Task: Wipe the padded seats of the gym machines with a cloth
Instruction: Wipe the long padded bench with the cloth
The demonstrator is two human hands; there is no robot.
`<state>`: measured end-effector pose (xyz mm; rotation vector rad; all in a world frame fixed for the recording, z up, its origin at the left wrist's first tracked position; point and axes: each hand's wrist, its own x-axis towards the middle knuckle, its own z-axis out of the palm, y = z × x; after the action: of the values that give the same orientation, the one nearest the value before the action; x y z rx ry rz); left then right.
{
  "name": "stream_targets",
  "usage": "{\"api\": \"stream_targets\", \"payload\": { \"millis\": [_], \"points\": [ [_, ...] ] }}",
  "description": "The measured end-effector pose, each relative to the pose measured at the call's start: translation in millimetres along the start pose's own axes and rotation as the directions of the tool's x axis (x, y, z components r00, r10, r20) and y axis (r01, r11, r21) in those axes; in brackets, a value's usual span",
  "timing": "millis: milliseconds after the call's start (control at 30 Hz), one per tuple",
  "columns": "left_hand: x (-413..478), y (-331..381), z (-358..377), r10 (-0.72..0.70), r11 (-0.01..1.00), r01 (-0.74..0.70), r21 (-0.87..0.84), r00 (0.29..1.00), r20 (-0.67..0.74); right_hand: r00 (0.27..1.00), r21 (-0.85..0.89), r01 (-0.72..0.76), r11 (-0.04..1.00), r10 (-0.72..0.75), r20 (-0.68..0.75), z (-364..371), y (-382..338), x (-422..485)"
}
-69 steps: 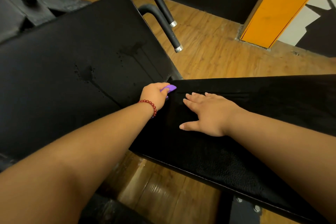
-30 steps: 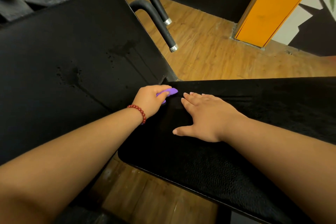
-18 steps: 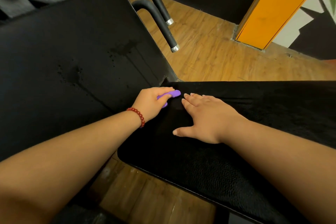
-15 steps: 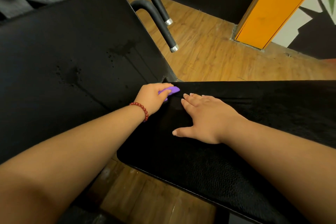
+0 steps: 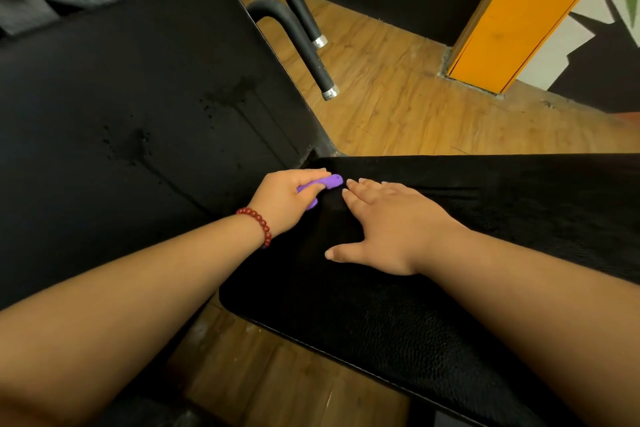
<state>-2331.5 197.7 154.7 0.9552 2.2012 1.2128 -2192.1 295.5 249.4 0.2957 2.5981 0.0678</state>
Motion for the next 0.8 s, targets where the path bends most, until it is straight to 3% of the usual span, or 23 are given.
{"api": "stream_targets", "payload": {
  "millis": [167, 300, 433, 533, 800],
  "points": [
    [35, 17, 0, -0.035, 0.996, 0.039, 0.086, 0.998, -0.044, 1.000, 0.003, -0.004, 1.000, 0.004, 0.005, 1, 1, 0],
    [37, 22, 4, -0.030, 0.998, 0.032, 0.060, 0.999, -0.025, 1.000, 0.000, 0.004, 1.000, -0.004, 0.011, 1, 3, 2],
    [8, 9, -1, 0.062, 0.997, -0.064, 0.053, 0.997, 0.038, 1.000, 0.002, 0.005, 1.000, -0.005, 0.013, 0, 1, 1],
    [6, 6, 3, 0.121, 0.989, -0.120, 0.084, 0.993, -0.007, 1.000, 0.003, 0.000, 1.000, 0.000, 0.003, 0, 1, 2],
    [45, 34, 9, 0.043, 0.998, -0.043, 0.046, 0.999, 0.009, 1.000, 0.006, -0.002, 1.000, 0.002, 0.001, 0, 1, 2]
  ]
}}
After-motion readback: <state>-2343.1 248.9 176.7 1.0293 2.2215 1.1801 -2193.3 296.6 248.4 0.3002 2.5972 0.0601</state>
